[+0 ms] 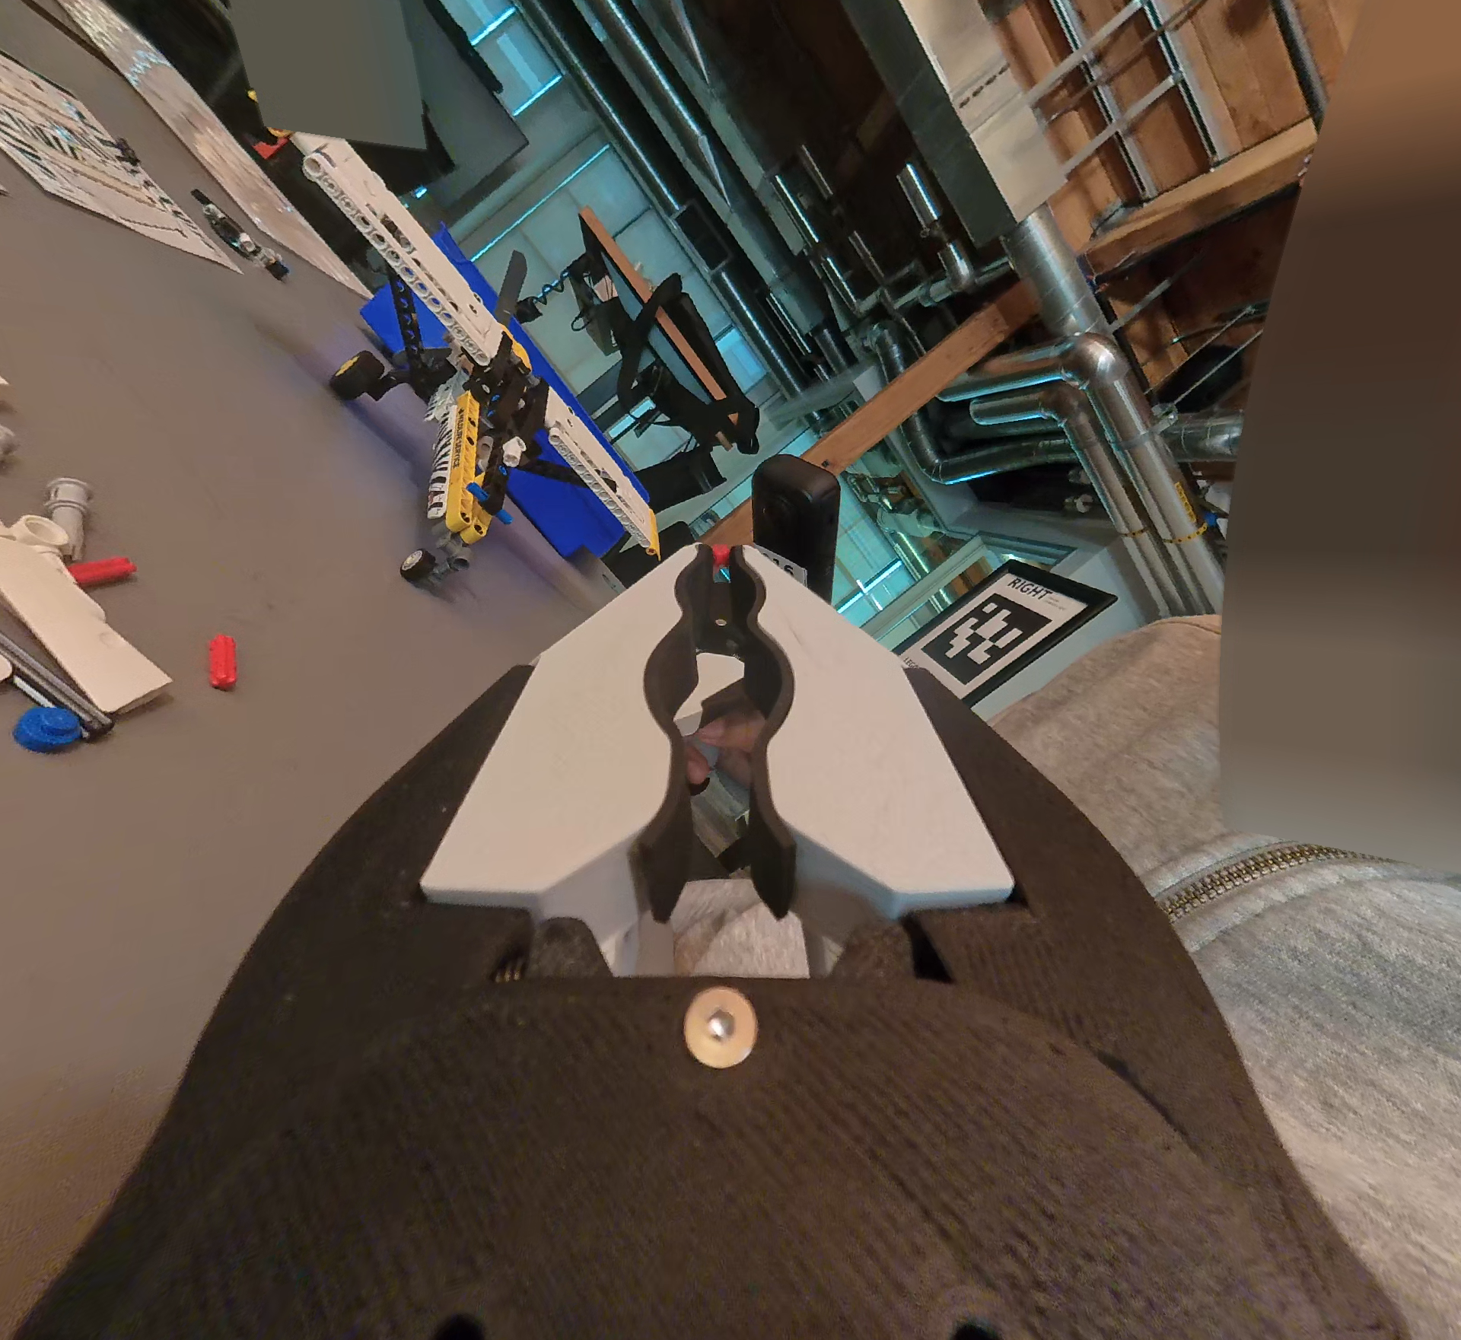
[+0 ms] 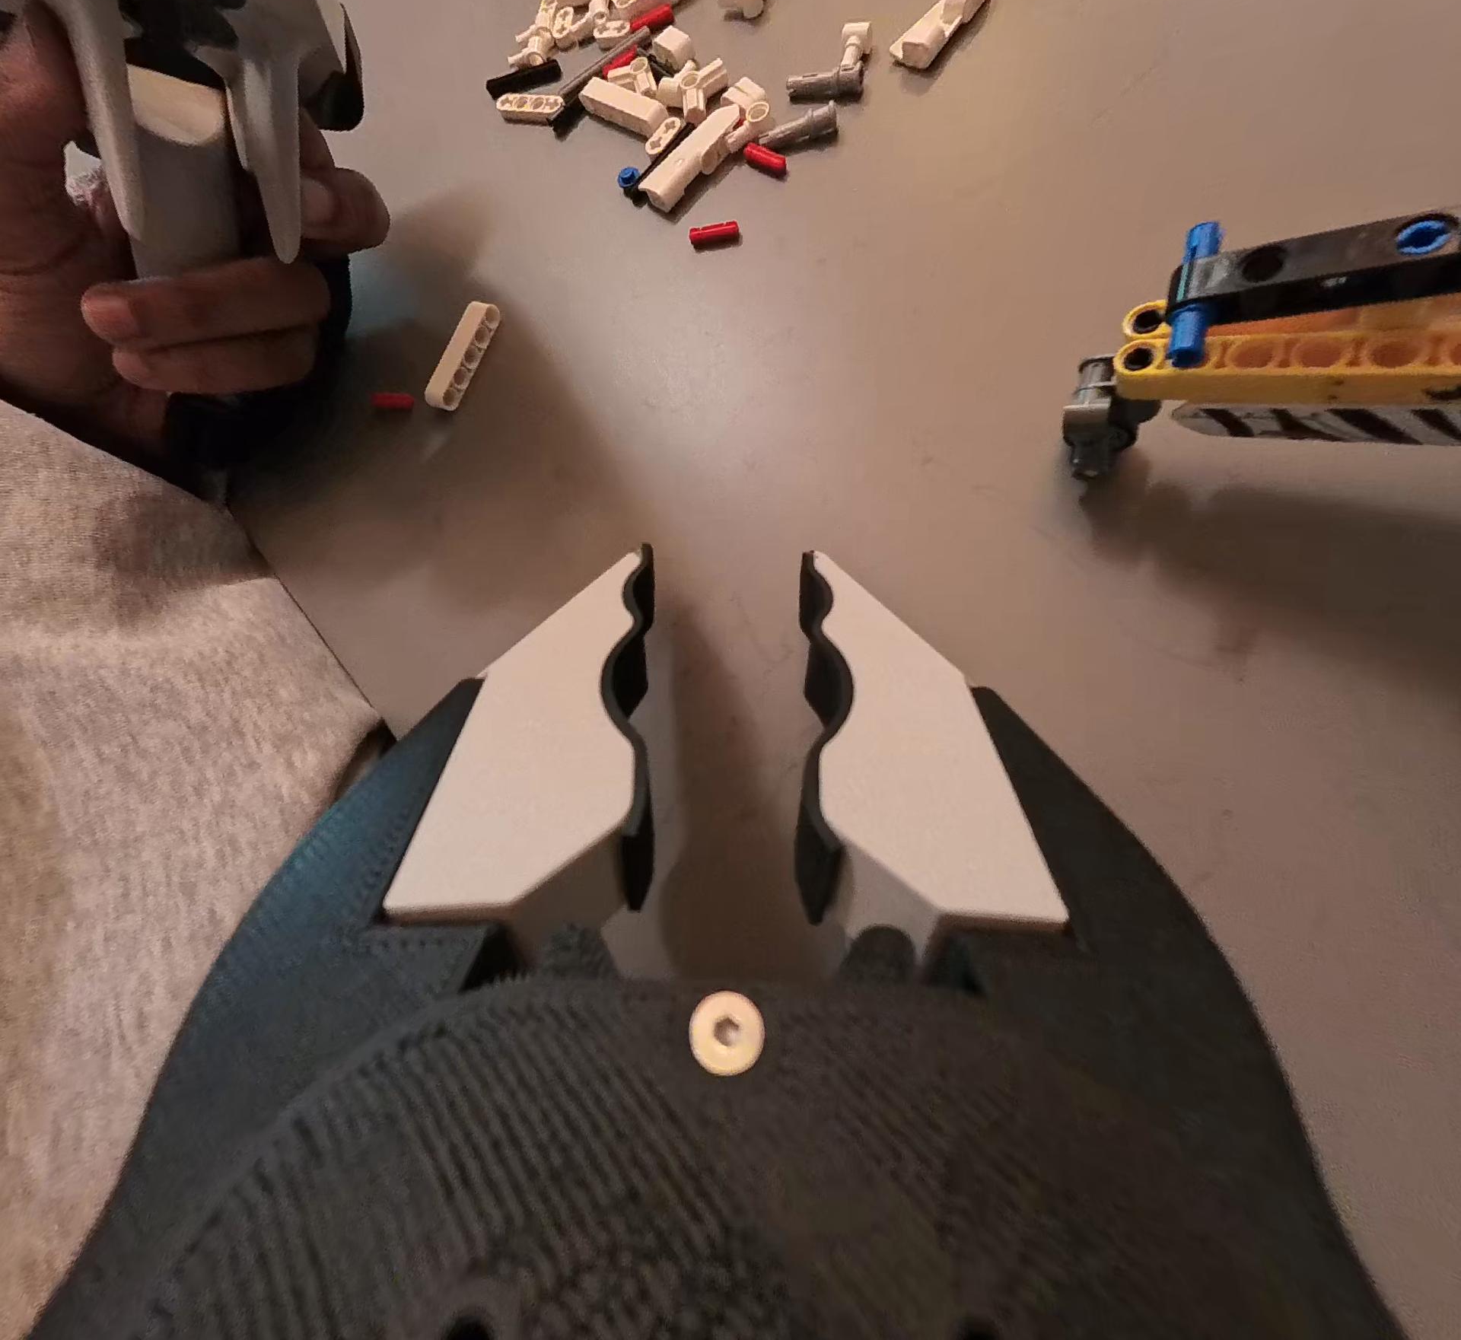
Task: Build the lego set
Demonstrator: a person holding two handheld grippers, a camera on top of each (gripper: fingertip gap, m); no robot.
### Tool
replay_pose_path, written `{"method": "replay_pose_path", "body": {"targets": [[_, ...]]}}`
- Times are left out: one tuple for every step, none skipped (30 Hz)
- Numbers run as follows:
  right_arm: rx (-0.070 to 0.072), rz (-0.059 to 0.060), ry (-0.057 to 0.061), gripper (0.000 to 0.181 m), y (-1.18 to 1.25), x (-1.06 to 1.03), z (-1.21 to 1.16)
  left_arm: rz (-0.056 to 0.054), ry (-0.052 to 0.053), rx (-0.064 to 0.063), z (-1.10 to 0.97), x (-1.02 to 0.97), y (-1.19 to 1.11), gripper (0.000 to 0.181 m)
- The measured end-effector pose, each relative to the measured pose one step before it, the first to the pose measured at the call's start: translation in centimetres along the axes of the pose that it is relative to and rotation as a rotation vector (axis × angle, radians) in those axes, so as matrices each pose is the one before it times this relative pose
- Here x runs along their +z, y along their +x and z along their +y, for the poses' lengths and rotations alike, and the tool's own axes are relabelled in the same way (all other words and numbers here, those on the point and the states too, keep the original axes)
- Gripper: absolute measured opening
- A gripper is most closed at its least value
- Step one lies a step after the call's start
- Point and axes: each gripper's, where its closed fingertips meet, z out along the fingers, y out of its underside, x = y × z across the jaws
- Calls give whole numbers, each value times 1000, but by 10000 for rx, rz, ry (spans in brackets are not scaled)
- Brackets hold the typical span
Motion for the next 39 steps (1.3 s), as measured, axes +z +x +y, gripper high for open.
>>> {"method": "replay_pose_path", "body": {"targets": [[34,-3,6,36,23,-2,-9,9,16,-14,-25,-13,4,2],[31,-13,4,35,24,15,-14,12,19,-20,-34,-17,0,2],[37,-33,2,33,-14,29,-9,15,25,-24,-44,-21,-5,2],[39,-43,0,32,-18,40,-22,17,28,-27,-47,-28,6,2],[24,-42,-11,31,-22,59,-24,13,28,-35,-43,-23,-6,2],[3,-9,-35,29,44,49,-27,15,21,-50,-44,-26,-26,2],[0,14,-48,27,96,28,-19,31,20,-61,-44,-26,4,1],[11,-5,-44,25,75,41,-27,29,39,-47,-51,-38,2,2],[36,-26,-24,24,39,52,-43,21,40,-31,-75,-39,6,2],[56,-26,-6,23,46,50,-51,23,29,-31,-47,-22,6,2],[62,-42,8,22,15,68,-48,25,26,-30,-41,-33,13,2],[59,-58,8,21,-18,70,-61,26,34,-29,-61,-31,10,2],[48,-45,-21,20,1,67,-33,31,41,-30,-60,-31,26,2],[42,19,-76,17,97,35,-8,30,40,-32,-61,-48,20,2],[15,57,-91,14,155,19,8,25,44,-27,-72,-41,18,2],[-12,28,-99,10,95,18,32,24,38,-27,-56,-42,20,2],[-16,-5,-110,6,36,36,87,23,32,-27,-51,-29,8,2],[-8,-1,-85,1,14,32,83,15,30,-22,-52,-35,7,2],[-8,-1,-46,0,2,35,58,13,24,-17,-43,-15,2,2],[16,-1,1,0,0,12,-4,9,21,-16,-29,-21,4,1],[29,-7,-4,0,3,2,0,13,23,-19,-46,-24,-8,2],[42,-14,-11,0,-10,-5,-7,15,30,-23,-45,-23,7,2],[45,-16,-20,0,8,-5,2,23,37,-26,-67,-38,10,1],[37,4,-20,0,39,3,-20,24,43,-28,-67,-55,16,2],[26,28,-22,0,55,0,-33,28,45,-34,-72,-45,21,2],[9,40,-36,0,73,0,-34,34,43,-42,-70,-58,16,2],[0,25,-57,0,46,1,-30,7,35,-48,-55,-35,-30,2],[2,48,-62,0,48,3,-77,-88,-15,-48,24,3,-182,2],[-11,95,-35,0,121,-10,-128,-57,-88,-14,136,65,-101,2],[-45,54,5,0,28,-14,-229,-55,-120,41,197,96,-54,1],[-53,10,28,0,-56,-7,-284,-53,-108,80,196,90,-11,1],[-79,21,46,0,-78,-25,-342,-28,-84,72,147,71,15,1],[-136,62,44,0,-50,-34,-315,14,-52,21,101,44,46,1],[-194,109,4,0,-4,-52,-231,51,-11,-41,26,11,47,1],[-248,163,-64,0,63,-59,-80,72,27,-81,-31,-18,54,1],[-297,217,-113,0,123,-66,49,61,49,-79,-74,-40,23,1],[-336,271,-128,0,204,-93,127,30,46,-45,-80,-36,10,1],[-363,291,-148,0,206,-109,184,13,34,-4,-47,-25,20,1],[-372,295,-177,0,222,-121,256,1,8,15,-10,-15,14,1]]}}
